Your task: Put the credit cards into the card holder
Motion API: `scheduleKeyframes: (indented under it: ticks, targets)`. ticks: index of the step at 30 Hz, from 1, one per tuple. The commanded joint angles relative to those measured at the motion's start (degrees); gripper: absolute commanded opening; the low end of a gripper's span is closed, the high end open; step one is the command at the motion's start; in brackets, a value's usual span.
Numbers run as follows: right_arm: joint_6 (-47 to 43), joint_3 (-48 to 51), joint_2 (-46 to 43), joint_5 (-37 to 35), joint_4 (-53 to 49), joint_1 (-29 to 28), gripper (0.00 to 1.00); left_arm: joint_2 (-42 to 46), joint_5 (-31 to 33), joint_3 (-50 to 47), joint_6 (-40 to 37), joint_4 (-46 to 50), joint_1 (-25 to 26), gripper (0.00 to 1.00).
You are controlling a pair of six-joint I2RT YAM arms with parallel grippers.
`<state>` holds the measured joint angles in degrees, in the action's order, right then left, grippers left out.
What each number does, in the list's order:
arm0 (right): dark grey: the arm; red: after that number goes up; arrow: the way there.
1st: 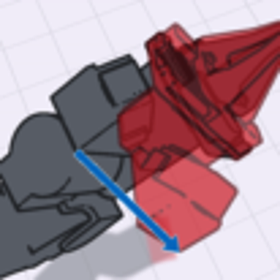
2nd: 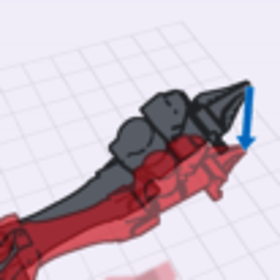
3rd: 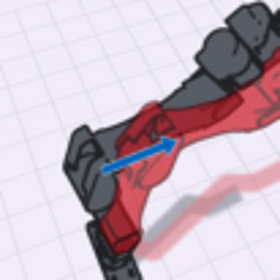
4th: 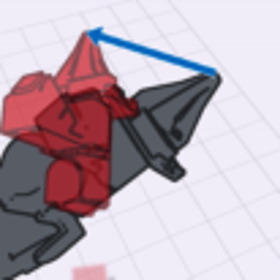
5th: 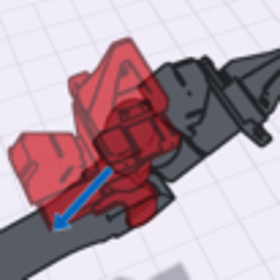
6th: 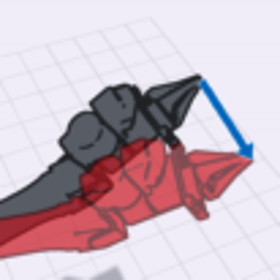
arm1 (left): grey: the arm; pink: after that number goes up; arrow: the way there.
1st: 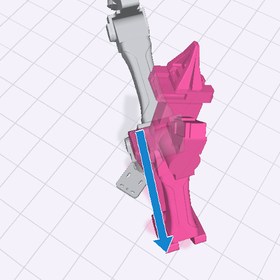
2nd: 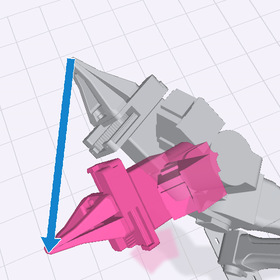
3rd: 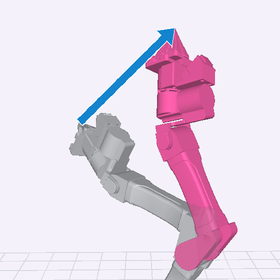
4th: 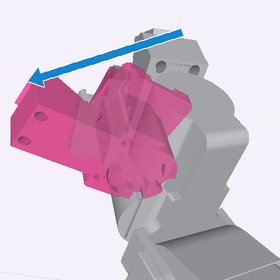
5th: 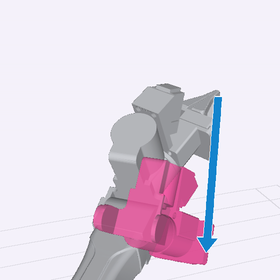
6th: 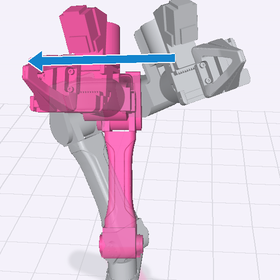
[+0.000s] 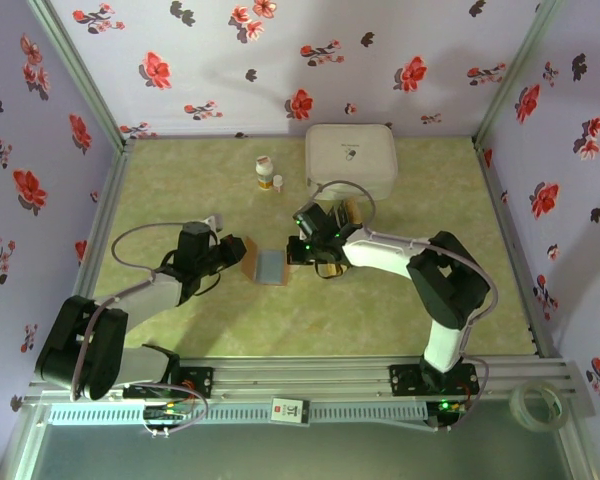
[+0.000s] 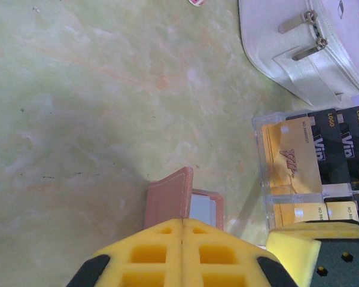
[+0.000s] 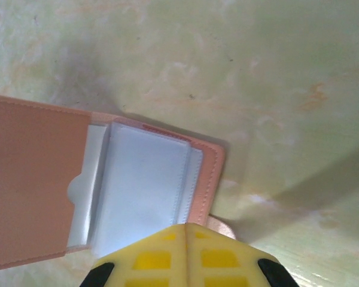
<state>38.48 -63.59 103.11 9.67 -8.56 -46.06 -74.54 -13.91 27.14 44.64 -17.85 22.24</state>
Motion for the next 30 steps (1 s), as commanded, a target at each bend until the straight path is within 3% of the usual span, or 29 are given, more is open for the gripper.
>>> scheduleKeyframes:
  ticks: [1,13,15,20,30]
  targets:
    - [-1.2,-3.5,1.8,1.0,-0.2,-1.4,0.05,-0.7,1.1,0.3,-2.0,1.5,0.3,0.0]
    - [-0.9,-4.9,9.3,0.4,1.7,-3.5,0.05,-0.5,4.6,2.5,-5.3,8.2,0.3,0.0]
    - [-0.9,-3.9,9.6,0.0,2.0,-3.4,0.04,-0.3,6.4,3.2,-6.2,10.8,0.3,0.07]
    - [-0.6,-1.6,9.6,-0.4,3.6,-3.1,0.04,-0.7,11.7,4.2,-7.8,16.8,0.3,0.41]
    - [-0.4,-0.1,10.3,-0.4,4.8,-2.8,0.04,-5.5,19.2,4.5,-7.1,22.1,0.4,0.46]
